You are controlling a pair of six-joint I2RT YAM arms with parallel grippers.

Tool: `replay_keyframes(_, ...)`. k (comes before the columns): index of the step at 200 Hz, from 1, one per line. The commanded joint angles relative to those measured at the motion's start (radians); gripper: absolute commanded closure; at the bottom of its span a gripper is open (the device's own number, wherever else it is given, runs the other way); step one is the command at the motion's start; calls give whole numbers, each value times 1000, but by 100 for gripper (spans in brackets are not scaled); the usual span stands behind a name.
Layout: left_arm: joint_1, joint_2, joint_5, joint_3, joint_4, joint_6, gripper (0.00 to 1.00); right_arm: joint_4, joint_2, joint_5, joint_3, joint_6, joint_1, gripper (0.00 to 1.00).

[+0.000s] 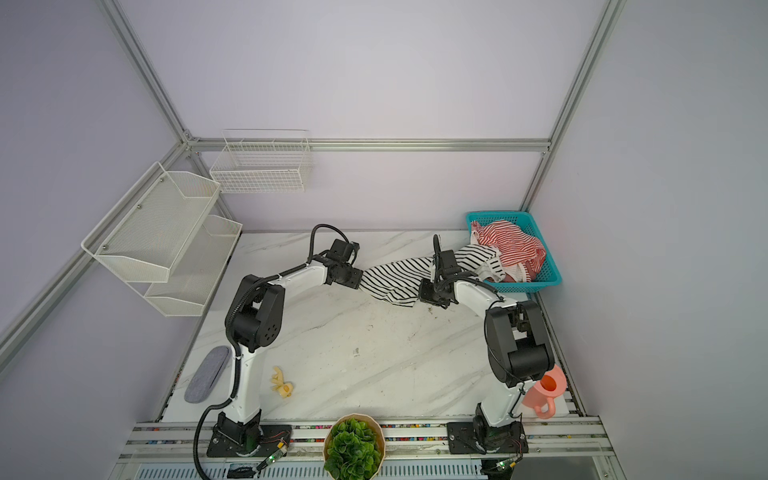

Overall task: Fold and stack the tank tops
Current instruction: 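Grasp the tank top edge with the left gripper while the right holds the other edge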

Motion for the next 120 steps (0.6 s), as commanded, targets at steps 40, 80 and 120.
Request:
replay_keyframes(40, 4, 26, 21, 106, -2, 18, 35, 45, 49, 6, -13, 18, -24, 77)
replay_keyframes(80, 5, 43, 19, 115, -3, 15, 35, 79, 66, -10, -29, 28, -41, 74)
replay_keyframes(120, 9, 53, 22, 117, -3, 5, 42, 118, 81, -43, -40, 43, -46, 72)
